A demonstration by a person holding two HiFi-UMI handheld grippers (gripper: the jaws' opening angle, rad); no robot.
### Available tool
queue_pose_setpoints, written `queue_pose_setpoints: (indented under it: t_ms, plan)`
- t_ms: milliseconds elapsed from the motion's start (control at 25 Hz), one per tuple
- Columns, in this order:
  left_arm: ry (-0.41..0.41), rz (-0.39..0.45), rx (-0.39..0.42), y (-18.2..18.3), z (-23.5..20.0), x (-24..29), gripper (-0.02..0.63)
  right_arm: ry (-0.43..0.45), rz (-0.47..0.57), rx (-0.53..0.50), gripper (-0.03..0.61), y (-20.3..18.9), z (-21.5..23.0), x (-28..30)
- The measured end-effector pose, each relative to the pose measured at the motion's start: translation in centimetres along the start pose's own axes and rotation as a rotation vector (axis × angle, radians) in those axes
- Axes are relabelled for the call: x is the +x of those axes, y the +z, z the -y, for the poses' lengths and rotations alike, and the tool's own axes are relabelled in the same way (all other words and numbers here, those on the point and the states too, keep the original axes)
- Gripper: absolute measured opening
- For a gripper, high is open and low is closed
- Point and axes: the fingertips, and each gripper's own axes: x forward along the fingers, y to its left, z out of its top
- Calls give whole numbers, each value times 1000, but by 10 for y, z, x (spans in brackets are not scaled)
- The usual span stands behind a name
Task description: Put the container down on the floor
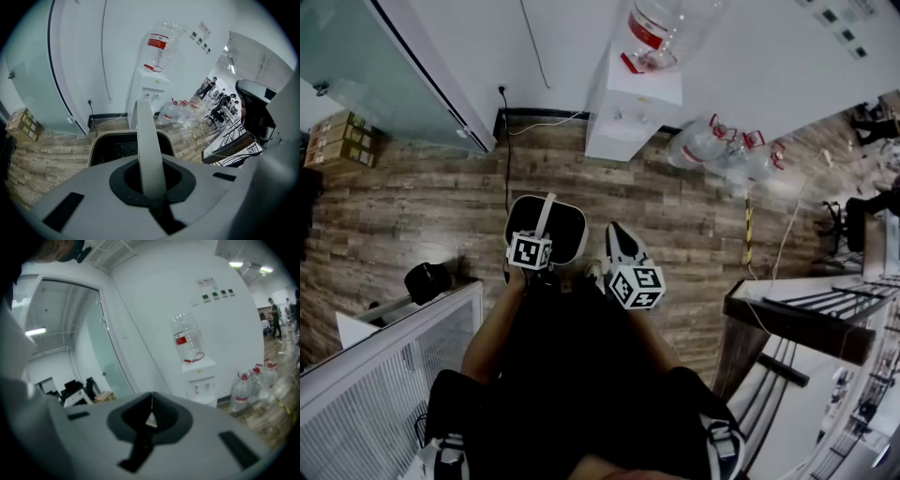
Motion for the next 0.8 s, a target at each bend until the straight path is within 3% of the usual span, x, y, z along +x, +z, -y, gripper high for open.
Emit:
queue_pose_setpoints:
  t_ms: [800]
  plan:
    - [-56,-14,-9,-11,-51,4,29,-61,3,-2,34,-8,-42,37]
